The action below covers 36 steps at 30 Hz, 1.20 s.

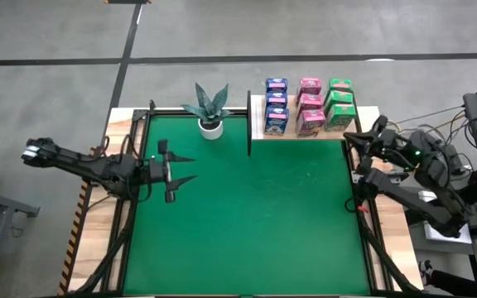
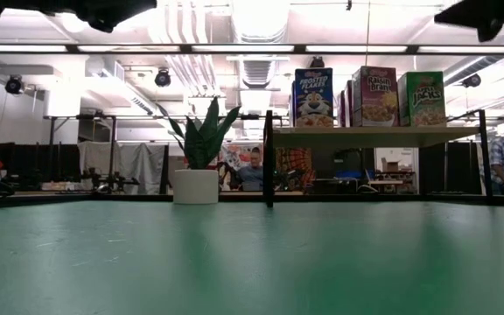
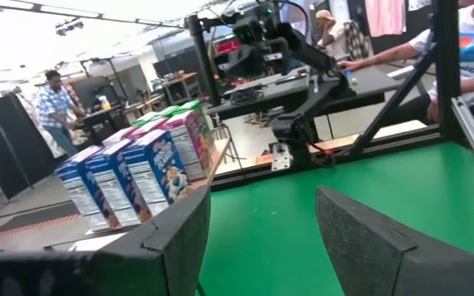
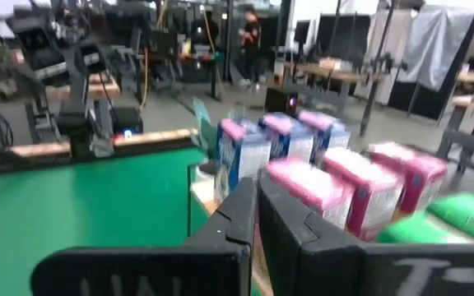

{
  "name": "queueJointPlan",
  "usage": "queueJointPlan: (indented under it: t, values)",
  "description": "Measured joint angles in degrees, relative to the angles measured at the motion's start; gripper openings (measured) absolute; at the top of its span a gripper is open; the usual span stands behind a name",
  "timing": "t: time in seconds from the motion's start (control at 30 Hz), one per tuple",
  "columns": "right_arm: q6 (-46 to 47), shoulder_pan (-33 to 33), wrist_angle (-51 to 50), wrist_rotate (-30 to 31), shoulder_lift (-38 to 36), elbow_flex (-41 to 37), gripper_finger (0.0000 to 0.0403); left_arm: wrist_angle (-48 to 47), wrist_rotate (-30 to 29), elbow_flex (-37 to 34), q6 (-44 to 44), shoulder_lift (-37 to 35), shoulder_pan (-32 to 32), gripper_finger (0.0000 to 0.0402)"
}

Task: Stack cereal on shelf
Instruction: Adjust the pink cereal box on the shelf

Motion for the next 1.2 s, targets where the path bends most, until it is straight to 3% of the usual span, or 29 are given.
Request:
queueJointPlan:
  t: [0.23, 0.5, 1.2]
  values:
    - [8.79, 0.00, 1.95, -0.16, -4.65, -2.06, 0.0009, -0.09, -0.04, -0.71, -1.10, -1.48, 3.13, 0.0204]
    - [10.28, 0.00, 12.21, -8.57, -9.04, -8.42, 0.0009, 0.52, -0.04, -0.75, -3.87, -1.84, 6.13, 0.0203]
    - [4.03, 0.11, 42.14, -16.60, -9.15, -29.97, 0.0009, 0.38, 0.02, -1.75, -7.72, -1.84, 6.35, 0.0203]
